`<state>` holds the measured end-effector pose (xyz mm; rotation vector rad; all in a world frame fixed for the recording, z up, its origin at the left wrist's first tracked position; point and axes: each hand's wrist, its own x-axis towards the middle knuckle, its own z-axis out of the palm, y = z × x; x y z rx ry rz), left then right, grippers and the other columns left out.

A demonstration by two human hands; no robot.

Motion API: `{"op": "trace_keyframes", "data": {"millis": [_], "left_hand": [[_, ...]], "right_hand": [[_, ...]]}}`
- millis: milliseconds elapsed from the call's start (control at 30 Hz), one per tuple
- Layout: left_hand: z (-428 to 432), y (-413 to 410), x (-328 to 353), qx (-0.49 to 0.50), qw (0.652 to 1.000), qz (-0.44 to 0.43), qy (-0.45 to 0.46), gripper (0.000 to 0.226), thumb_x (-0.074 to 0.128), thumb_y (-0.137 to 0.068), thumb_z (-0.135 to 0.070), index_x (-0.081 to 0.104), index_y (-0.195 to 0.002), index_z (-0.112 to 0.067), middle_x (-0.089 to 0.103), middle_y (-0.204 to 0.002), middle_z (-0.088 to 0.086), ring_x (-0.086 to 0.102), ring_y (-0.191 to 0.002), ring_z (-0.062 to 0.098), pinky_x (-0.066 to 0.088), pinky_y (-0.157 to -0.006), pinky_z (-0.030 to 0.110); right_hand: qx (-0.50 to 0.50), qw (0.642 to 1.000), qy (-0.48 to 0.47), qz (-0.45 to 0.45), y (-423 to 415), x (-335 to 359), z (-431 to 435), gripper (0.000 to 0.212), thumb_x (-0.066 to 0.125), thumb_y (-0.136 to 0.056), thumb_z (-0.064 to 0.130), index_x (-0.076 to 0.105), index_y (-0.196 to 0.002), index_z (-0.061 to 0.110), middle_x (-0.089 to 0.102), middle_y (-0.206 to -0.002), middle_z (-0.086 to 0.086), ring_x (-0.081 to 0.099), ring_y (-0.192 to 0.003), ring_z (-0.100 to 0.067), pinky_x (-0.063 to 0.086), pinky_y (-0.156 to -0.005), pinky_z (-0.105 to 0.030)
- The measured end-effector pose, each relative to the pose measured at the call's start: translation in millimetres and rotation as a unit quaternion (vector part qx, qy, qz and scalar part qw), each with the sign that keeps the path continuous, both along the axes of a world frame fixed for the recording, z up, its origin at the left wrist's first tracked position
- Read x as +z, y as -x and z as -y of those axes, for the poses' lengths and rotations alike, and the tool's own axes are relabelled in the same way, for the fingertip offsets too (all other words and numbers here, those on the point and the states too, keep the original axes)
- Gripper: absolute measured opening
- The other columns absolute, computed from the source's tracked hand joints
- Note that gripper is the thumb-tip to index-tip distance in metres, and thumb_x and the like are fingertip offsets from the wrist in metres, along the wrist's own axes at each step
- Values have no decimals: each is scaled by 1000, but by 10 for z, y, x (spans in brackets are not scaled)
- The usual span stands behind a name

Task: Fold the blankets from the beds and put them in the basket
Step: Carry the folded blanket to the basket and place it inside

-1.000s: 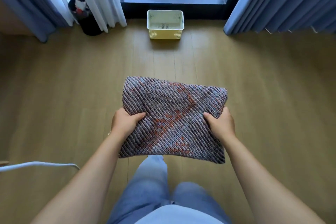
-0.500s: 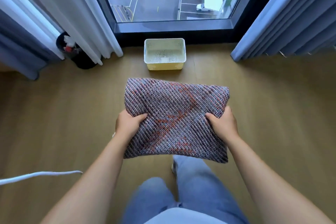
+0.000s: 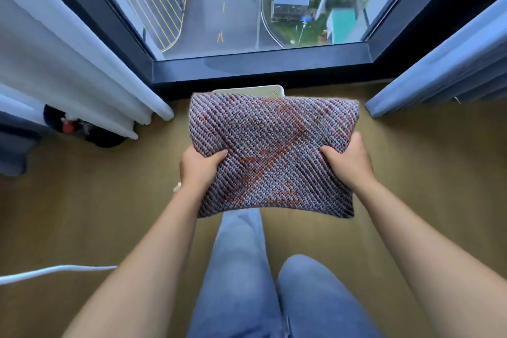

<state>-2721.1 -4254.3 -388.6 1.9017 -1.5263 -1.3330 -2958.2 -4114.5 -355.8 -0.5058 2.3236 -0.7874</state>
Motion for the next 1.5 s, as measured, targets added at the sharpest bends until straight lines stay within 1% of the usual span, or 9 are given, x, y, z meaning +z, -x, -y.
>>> {"op": "trace_keyframes", "data": {"millis": [167, 333, 500, 633, 767, 1000, 1167, 1333, 1500], "left_hand": [[1176, 697, -738, -20, 1000, -7, -3, 37, 78, -70, -21, 64, -103, -11, 69, -108, 9, 63, -100, 25, 46, -85, 29], [1873, 1359, -1650, -14, 999, -44, -6, 40, 77, -72, -18, 62, -108, -10, 67, -109, 4, 61, -100, 17, 44, -86, 23], [2283, 1789, -2808, -4, 998, -67, -14, 38, 77, -73, -20, 62, -107, -12, 66, -104, -2, 61, -97, 14, 45, -87, 23], [2461, 1843, -3695, -17, 998, -48, -27, 37, 77, -73, -23, 61, -106, -15, 62, -99, -10, 59, -95, 8, 43, -84, 17], [2557, 1564, -4301, -6, 1000, -1, -15, 32, 77, -73, -18, 58, -99, -22, 61, -91, -13, 58, -82, 2, 41, -66, 3], [2668, 1188, -5190, -31, 984, 170, -46, 41, 73, -76, -33, 61, -108, -10, 66, -113, 6, 59, -104, 23, 39, -78, 22], [2709, 1202, -5555, -41, 979, 195, -39, 43, 72, -78, -31, 57, -113, -11, 63, -119, 6, 57, -109, 24, 33, -80, 21], [2681, 1154, -5742, -56, 979, 197, -8, 44, 66, -83, -33, 53, -119, -11, 61, -123, 7, 55, -111, 26, 37, -85, 25], [2633, 1177, -5618, -63, 976, 208, -27, 80, 70, -79, -33, 25, -140, -8, 34, -145, 10, 35, -132, 26, 26, -110, 35]], "right_hand": [[-34, 999, -14, -15, 539, -658, 1115, 33, 64, -79, 30, 39, -98, 20, 56, -103, -4, 53, -94, -25, 37, -76, -30], [-39, 998, -24, -52, 1149, -1498, 1915, 46, 65, -80, 26, 40, -115, 11, 56, -122, -12, 52, -111, -33, 40, -94, -40], [-21, 995, -22, -90, 1647, -2593, 2400, 45, 64, -82, 23, 39, -117, 10, 54, -121, -10, 52, -108, -25, 34, -85, -28], [-2, 993, -38, -107, 1741, -3471, 2547, 47, 62, -83, 23, 38, -120, 10, 53, -124, -10, 50, -111, -25, 34, -87, -29], [68, 991, -68, -93, 1579, -4206, 2686, 49, 61, -85, 25, 36, -124, 9, 51, -126, -11, 49, -113, -31, 38, -92, -37], [137, 979, -114, -94, 1220, -5201, 3042, 43, 57, -86, 18, 37, -122, 5, 47, -126, -18, 46, -115, -36, 36, -94, -40], [236, 954, -147, -115, 1143, -5657, 3032, 50, 57, -89, 20, 32, -127, 0, 42, -127, -25, 42, -117, -40, 34, -95, -45], [196, 968, -101, -117, 1125, -5859, 2976, 52, 55, -89, 16, 30, -134, 5, 41, -129, -20, 40, -120, -35, 32, -101, -43], [186, 964, -113, -152, 1000, -5735, 2926, 82, 57, -85, 21, 4, -147, 6, 24, -141, -22, 25, -129, -39, 17, -110, -43]]}}
